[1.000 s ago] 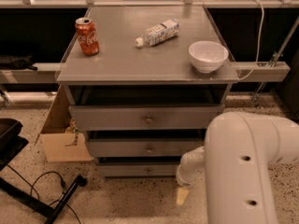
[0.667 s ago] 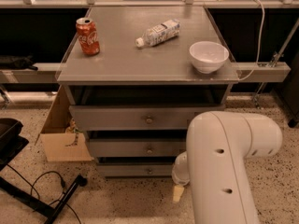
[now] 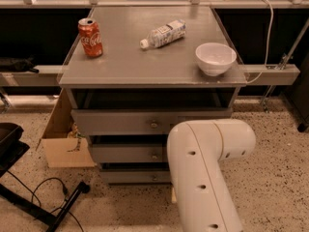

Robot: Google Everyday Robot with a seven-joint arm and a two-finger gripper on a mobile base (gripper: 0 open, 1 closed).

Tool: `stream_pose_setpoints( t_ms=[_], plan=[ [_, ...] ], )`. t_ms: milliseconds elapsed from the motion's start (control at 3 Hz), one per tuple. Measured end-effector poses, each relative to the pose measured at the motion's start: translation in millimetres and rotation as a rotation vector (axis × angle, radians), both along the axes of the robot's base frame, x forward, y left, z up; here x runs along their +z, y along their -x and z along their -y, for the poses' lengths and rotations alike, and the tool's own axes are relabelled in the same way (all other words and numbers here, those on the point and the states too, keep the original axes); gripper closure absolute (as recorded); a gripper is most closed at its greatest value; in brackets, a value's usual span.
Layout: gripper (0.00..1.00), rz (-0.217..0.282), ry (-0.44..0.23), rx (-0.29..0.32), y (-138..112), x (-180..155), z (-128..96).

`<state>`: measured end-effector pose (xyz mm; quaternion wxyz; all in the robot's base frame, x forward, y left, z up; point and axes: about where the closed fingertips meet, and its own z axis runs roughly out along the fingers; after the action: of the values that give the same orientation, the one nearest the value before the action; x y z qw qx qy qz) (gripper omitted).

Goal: Open bottom drawer

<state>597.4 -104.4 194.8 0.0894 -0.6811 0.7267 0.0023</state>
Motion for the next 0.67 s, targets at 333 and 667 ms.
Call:
stream_pose_setpoints(
  t_ms=[333, 667],
  plan=[
    [0.04, 0.007, 0.004, 0.006, -23, -20, -10],
    [0.27, 0.001, 0.003, 0.019, -34, -31, -16]
  ],
)
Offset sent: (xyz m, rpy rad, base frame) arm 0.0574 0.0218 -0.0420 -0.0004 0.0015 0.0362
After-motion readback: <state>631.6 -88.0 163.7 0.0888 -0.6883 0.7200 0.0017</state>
